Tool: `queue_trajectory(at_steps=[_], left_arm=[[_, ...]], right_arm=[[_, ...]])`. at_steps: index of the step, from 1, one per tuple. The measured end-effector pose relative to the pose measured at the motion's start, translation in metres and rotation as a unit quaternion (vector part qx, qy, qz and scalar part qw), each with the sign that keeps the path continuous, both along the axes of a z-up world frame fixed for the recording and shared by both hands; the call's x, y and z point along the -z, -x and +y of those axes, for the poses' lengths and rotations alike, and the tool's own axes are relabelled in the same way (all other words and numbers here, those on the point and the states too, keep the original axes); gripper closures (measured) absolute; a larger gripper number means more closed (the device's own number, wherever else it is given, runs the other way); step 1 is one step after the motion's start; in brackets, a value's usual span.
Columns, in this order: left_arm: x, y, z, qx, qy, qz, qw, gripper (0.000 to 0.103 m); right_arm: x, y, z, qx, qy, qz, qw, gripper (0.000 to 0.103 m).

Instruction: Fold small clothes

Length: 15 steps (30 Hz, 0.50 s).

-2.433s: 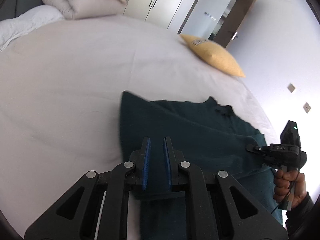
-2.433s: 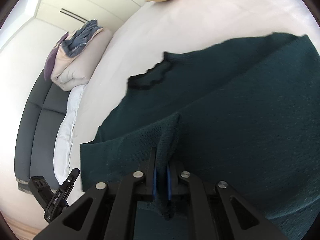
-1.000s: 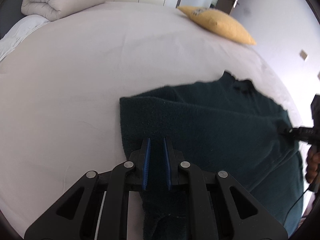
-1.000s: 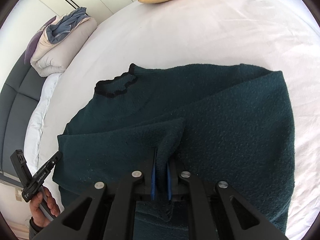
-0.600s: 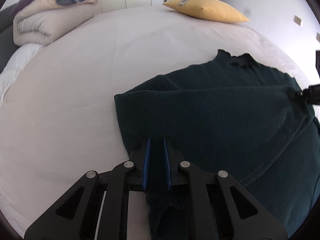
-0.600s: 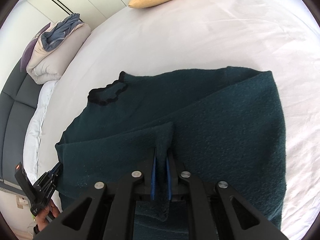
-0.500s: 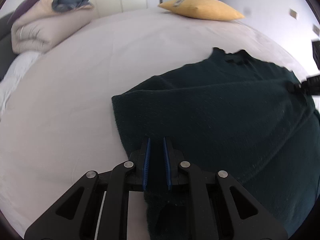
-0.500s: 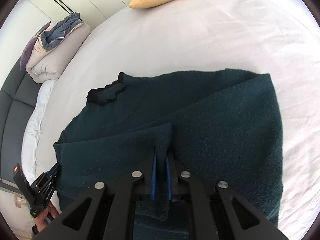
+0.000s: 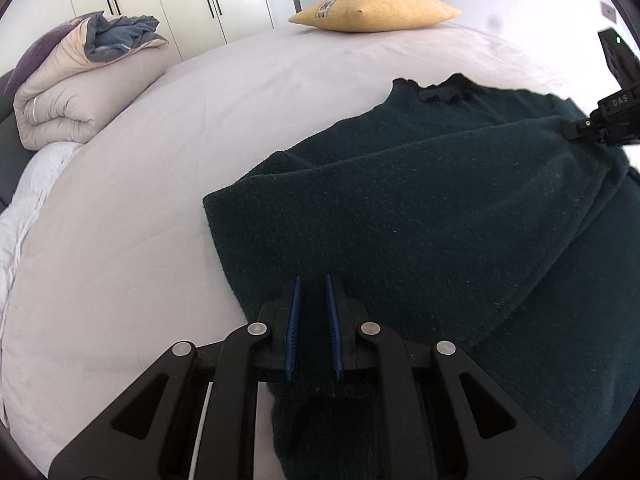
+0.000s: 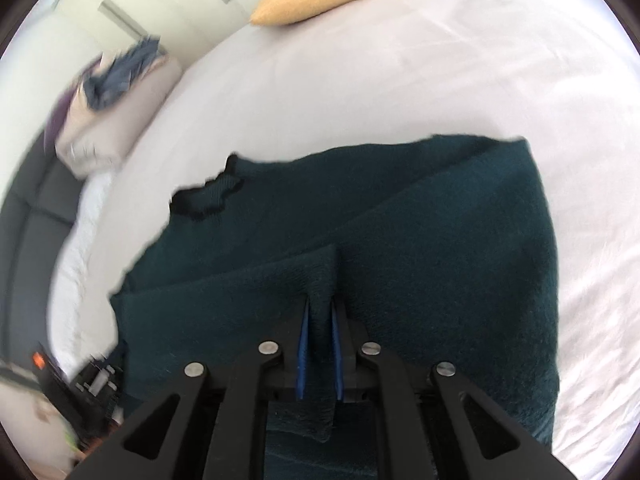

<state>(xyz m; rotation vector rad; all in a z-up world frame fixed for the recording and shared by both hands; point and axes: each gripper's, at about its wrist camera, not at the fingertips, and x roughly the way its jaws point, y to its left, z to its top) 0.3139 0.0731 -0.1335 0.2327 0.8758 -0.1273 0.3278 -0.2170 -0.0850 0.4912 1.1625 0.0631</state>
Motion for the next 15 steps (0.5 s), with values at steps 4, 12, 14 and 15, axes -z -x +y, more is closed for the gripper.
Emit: queue_trajectory(at_steps=[4, 12, 14, 15], left_arm=[[-0.009, 0.003, 0.009, -0.005, 0.029, 0.005, 0.9995, 0.09], [-0.008, 0.001, 0.037, -0.06, 0.096, 0.006, 0.9935, 0.09], [-0.001, 0.001, 0.031, -0.042, 0.064, 0.007, 0.997, 0.09], [-0.003, 0.003, 0.03, -0.034, 0.058, 0.007, 0.9977, 0.09]], right_arm=[[-0.038, 0.016, 0.003, 0.046, 0.06, -0.053, 0.996, 0.075], [-0.025, 0.003, 0.097, -0.112, -0.088, -0.075, 0.987, 0.062], [0.002, -0.002, 0.099, -0.098, -0.093, -0.035, 0.99, 0.062], [0.012, -0.003, 0.093, -0.082, -0.096, -0.019, 0.992, 0.062]])
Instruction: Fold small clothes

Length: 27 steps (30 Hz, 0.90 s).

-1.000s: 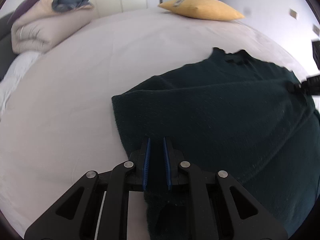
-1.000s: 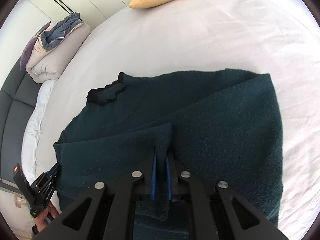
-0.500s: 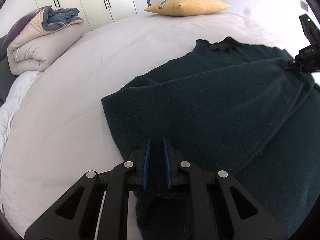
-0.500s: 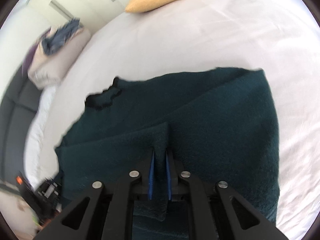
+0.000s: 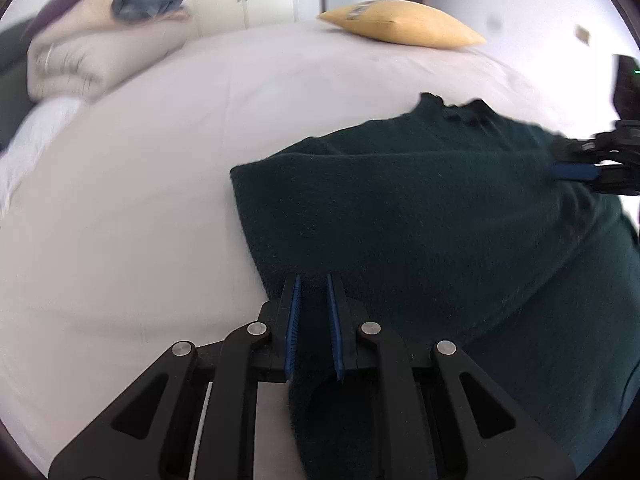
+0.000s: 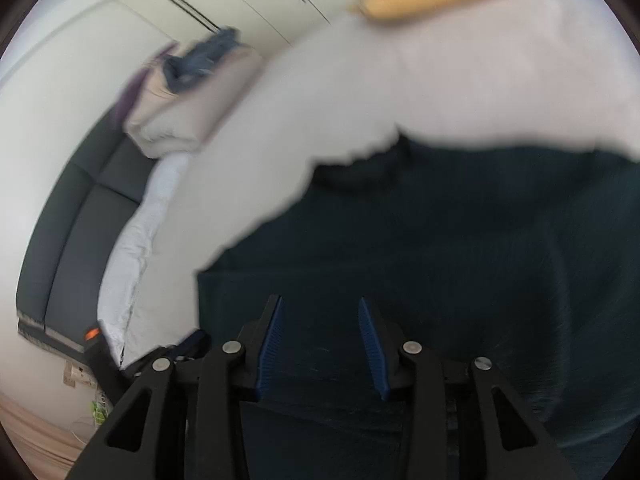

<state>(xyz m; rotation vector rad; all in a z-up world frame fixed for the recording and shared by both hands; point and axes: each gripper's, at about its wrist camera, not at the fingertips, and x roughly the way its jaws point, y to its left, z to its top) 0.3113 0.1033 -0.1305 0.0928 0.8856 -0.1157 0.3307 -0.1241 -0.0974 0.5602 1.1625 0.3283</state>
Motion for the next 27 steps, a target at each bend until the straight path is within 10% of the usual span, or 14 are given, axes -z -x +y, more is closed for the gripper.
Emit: queue_trajectory(at_steps=[5, 10, 18, 27], left_arm=[[-0.009, 0.002, 0.035, -0.045, 0.056, 0.008, 0.9974, 0.09], [-0.022, -0.014, 0.076, -0.098, 0.163, 0.012, 0.9817, 0.09], [-0.007, -0.072, 0.035, -0.03, 0.144, 0.06, 0.9873, 0.09], [-0.002, -0.03, 0.036, -0.007, 0.097, 0.021, 0.995, 0.09]], right_arm=[[0.01, 0.015, -0.05, 0.045, -0.041, -0.003, 0.998, 0.101], [-0.003, 0.03, -0.085, 0.096, -0.042, -0.019, 0.994, 0.085], [-0.003, 0.024, -0.051, 0.033, -0.103, -0.03, 0.994, 0.055], [0.02, 0.049, -0.095, 0.072, -0.185, -0.03, 0.98, 0.072]])
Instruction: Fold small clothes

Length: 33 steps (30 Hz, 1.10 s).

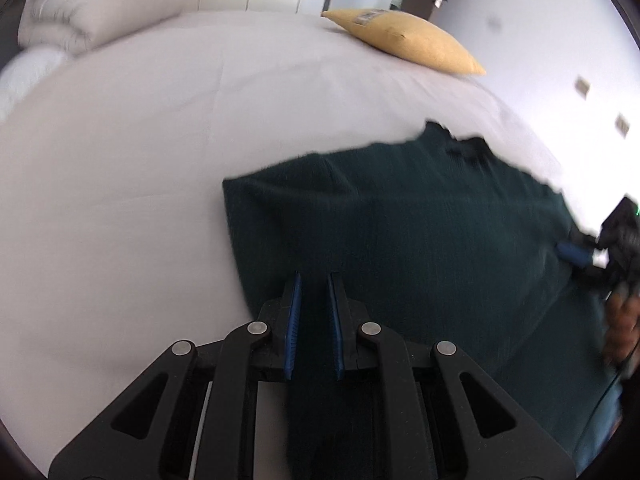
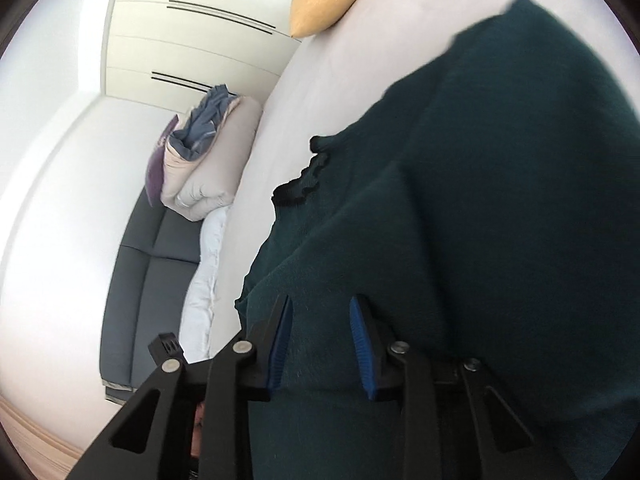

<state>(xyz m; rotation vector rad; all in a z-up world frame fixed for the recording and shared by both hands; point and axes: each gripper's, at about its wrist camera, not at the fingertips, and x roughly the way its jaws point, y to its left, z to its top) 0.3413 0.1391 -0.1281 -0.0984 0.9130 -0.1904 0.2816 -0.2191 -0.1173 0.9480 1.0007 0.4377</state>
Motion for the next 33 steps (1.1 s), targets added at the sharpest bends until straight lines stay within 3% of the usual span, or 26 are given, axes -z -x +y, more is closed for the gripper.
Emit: queue_trajectory(at_steps=[2, 5, 6, 8, 11, 12, 14, 15, 16, 22, 28, 33], left_arm=[[-0.004, 0.023, -0.005, 0.007, -0.034, -0.013, 0.9993, 0.09], [-0.008, 0.073, -0.005, -0.002, -0.043, -0.022, 0.9988, 0.089], [-0.009, 0.088, -0.001, -0.005, -0.042, -0.016, 0.999, 0.088], [-0.009, 0.112, 0.003, -0.013, -0.032, 0.002, 0.9994, 0.088], [-0.017, 0.157, 0.015, -0.035, 0.007, -0.007, 0.9993, 0.088], [-0.02, 0.171, 0.019, -0.04, 0.017, -0.009, 0.999, 0.082], [-0.022, 0.199, 0.026, -0.057, 0.042, -0.008, 0.9974, 0.047], [-0.023, 0.214, 0.029, -0.065, 0.059, -0.01, 0.9961, 0.018], [-0.025, 0.233, 0.031, -0.069, 0.072, -0.015, 0.9949, 0.015], [-0.013, 0.291, 0.028, -0.061, 0.15, 0.032, 0.9863, 0.015], [-0.001, 0.325, 0.01, -0.046, 0.133, 0.057, 0.9885, 0.015], [0.002, 0.334, 0.002, -0.041, 0.133, 0.075, 0.9875, 0.015]], right_arm=[[-0.003, 0.013, -0.007, 0.007, 0.009, 0.005, 1.0, 0.071], [-0.01, 0.042, -0.029, 0.033, 0.026, 0.016, 0.999, 0.065], [-0.016, 0.056, -0.038, 0.047, 0.034, 0.015, 0.998, 0.065], [-0.028, 0.083, -0.055, 0.08, 0.057, 0.02, 0.995, 0.053], [-0.057, 0.131, -0.07, 0.108, 0.085, -0.013, 0.99, 0.043], [-0.064, 0.145, -0.072, 0.112, 0.097, -0.02, 0.989, 0.04], [-0.076, 0.173, -0.072, 0.112, 0.119, -0.025, 0.986, 0.038], [-0.079, 0.185, -0.071, 0.109, 0.128, -0.027, 0.985, 0.038], [-0.082, 0.196, -0.068, 0.105, 0.139, -0.029, 0.984, 0.038], [-0.091, 0.258, -0.06, 0.085, 0.203, -0.028, 0.975, 0.037], [-0.091, 0.304, -0.078, 0.1, 0.258, -0.012, 0.961, 0.035], [-0.081, 0.315, -0.069, 0.064, 0.308, 0.016, 0.949, 0.035]])
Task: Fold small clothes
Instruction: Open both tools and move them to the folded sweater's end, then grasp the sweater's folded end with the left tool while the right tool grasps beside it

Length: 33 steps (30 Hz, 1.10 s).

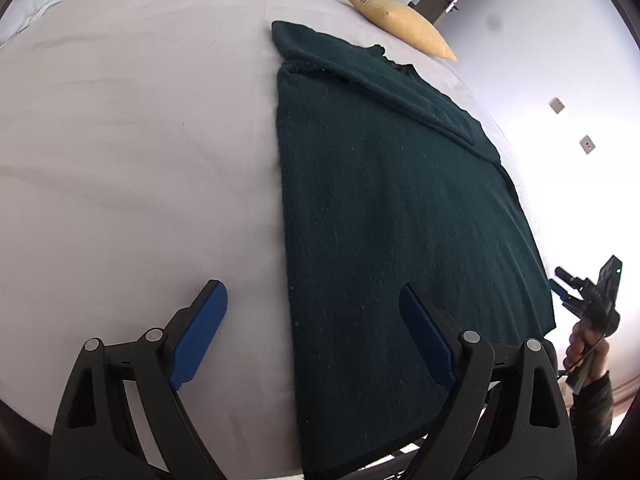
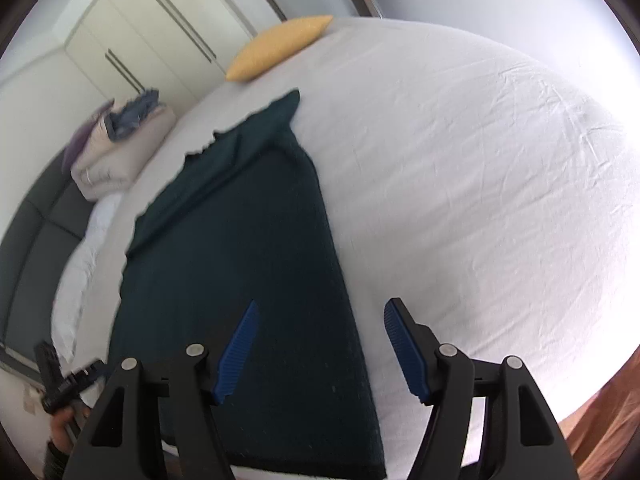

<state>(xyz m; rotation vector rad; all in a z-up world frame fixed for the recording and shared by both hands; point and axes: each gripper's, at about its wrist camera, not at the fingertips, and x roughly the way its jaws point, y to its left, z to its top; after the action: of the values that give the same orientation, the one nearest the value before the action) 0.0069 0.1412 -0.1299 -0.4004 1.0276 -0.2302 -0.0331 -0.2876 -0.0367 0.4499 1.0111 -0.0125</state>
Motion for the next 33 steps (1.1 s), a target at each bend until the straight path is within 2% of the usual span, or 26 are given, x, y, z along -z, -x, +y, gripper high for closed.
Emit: queue_trajectory(at_steps=[4, 15, 17, 22, 33], left_arm=[[0.002, 0.001, 0.0, 0.008, 0.022, 0.01, 0.9997, 0.016], [0.008, 0.011, 0.014, 0.029, 0.088, 0.048, 0.9945, 0.018], [0.008, 0.015, 0.019, 0.026, 0.111, 0.059, 0.9917, 0.018], [0.016, 0.025, 0.03, 0.017, 0.188, 0.088, 0.9781, 0.018], [0.026, 0.031, 0.037, 0.006, 0.239, 0.116, 0.9641, 0.022]], right_arm=[[0.001, 0.011, 0.008, -0.021, 0.01, -0.001, 1.0, 0.035], [0.003, 0.035, -0.01, -0.026, -0.085, 0.01, 0.996, 0.035], [0.005, 0.038, -0.013, -0.023, -0.105, 0.014, 0.994, 0.038], [0.01, 0.038, -0.018, -0.011, -0.151, 0.018, 0.988, 0.046], [0.019, 0.041, -0.016, -0.015, -0.191, 0.022, 0.981, 0.06]])
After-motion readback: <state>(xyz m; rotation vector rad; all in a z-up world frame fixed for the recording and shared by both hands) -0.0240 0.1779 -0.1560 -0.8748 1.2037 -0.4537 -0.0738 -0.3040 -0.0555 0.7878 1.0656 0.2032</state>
